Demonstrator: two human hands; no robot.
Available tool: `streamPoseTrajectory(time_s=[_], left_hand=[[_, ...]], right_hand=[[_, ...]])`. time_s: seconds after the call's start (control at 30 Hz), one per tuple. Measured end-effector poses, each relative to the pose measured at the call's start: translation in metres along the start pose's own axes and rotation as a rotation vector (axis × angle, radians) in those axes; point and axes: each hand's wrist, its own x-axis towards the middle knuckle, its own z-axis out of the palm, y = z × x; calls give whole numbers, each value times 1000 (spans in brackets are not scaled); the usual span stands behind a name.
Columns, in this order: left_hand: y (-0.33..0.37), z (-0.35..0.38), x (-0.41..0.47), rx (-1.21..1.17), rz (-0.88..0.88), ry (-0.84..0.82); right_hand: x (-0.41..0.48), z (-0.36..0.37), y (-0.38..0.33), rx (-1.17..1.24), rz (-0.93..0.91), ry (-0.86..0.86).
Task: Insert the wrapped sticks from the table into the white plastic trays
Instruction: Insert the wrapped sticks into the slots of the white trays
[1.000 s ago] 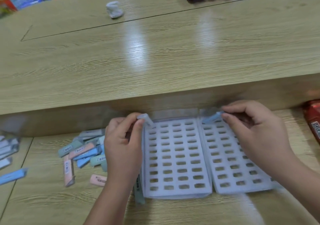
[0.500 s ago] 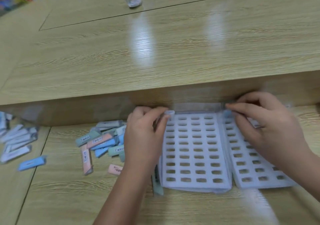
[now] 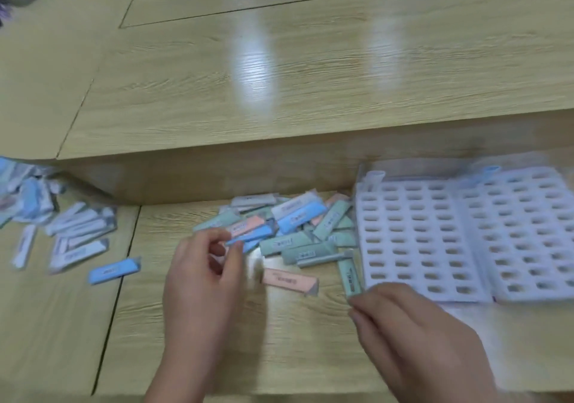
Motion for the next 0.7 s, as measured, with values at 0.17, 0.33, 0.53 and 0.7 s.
streamPoseTrajectory(time_s=[0.17,0.33,0.53,0.7], left_hand=[[-31,-12,-10,149,-141,-47],[-27,-9,-9,182,-96,-90],[-29,-17,-17,120,-118,-180],[-34,-27,-26,139,-102,-219]], right_hand=[[-28,26,-6,-246,94,52],[-38,44,-11,-286,193,115],[-50,52,-26,-195,256,126],[-43,44,-36,-113,486,58]])
